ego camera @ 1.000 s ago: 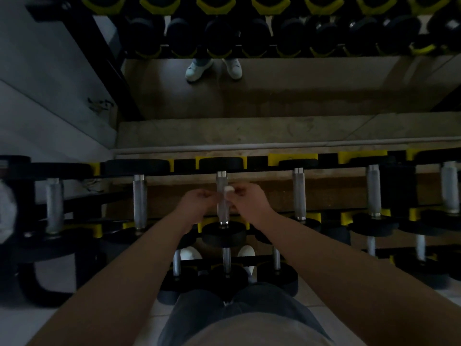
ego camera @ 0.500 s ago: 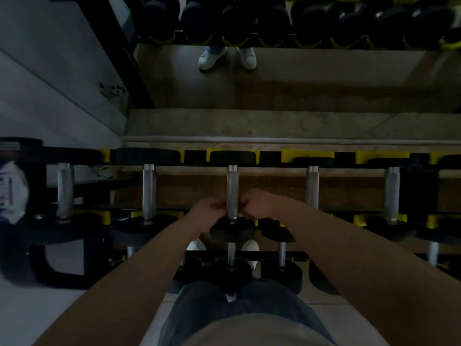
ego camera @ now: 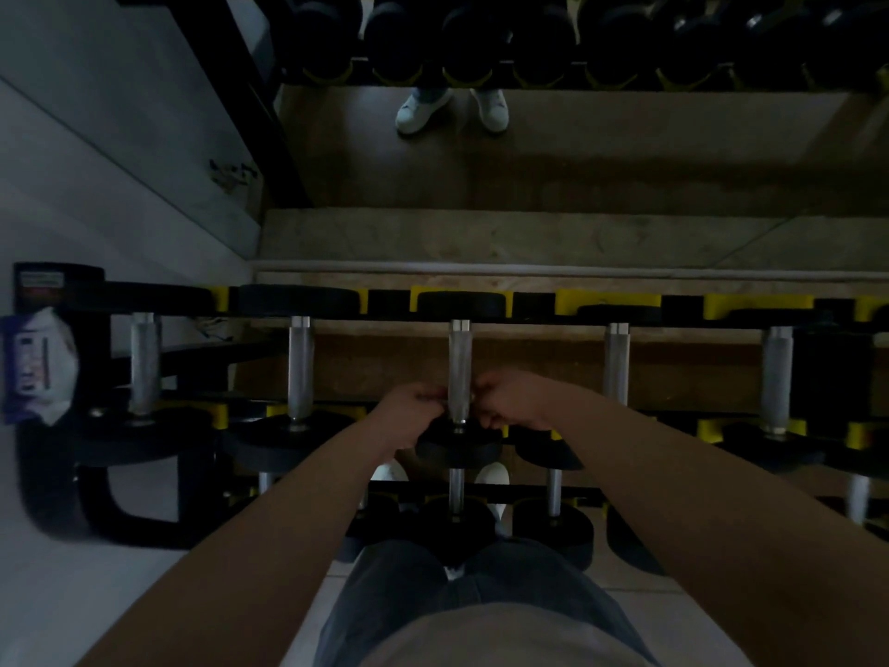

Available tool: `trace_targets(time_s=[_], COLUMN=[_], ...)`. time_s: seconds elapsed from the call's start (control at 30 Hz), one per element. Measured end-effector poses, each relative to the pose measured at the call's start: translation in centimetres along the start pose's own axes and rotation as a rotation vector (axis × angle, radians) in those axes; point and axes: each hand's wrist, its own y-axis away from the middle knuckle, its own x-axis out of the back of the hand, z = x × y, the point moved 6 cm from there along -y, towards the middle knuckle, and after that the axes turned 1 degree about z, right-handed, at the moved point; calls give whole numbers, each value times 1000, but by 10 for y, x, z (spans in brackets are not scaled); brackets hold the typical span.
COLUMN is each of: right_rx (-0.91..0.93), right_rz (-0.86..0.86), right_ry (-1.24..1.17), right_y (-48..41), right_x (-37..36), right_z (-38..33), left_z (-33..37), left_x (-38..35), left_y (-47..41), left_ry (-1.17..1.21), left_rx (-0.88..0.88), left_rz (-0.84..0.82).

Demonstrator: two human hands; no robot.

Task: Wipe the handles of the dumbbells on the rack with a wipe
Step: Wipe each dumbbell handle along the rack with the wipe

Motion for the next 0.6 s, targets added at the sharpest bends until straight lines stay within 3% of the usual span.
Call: trace_targets(time_s=[0.13, 0.23, 0.27, 0.37, 0.47, 0.53, 0.6], right_rx=[15, 166, 212, 226, 186, 199, 228], right_rz=[93, 313, 383, 467, 279, 255, 355], right_ry=[-216, -531, -518, -17, 514, 633, 550], right_y=[-3, -2, 0, 5, 9, 14, 19], right_x=[6, 22, 27, 25, -1, -6, 2], right_z=[-3, -9, -13, -13, -1, 0, -6], left_z=[0, 1, 1, 2, 0, -1, -2], left_x=[0, 0, 0, 0, -2, -4, -5], left_y=[3, 8, 8, 12, 12, 12, 10], left_ry=[13, 41, 47, 48, 71, 103, 133], left_rx=[6, 12, 9, 0, 13, 22, 24], left_rz=[11, 25, 29, 71, 97, 115, 136])
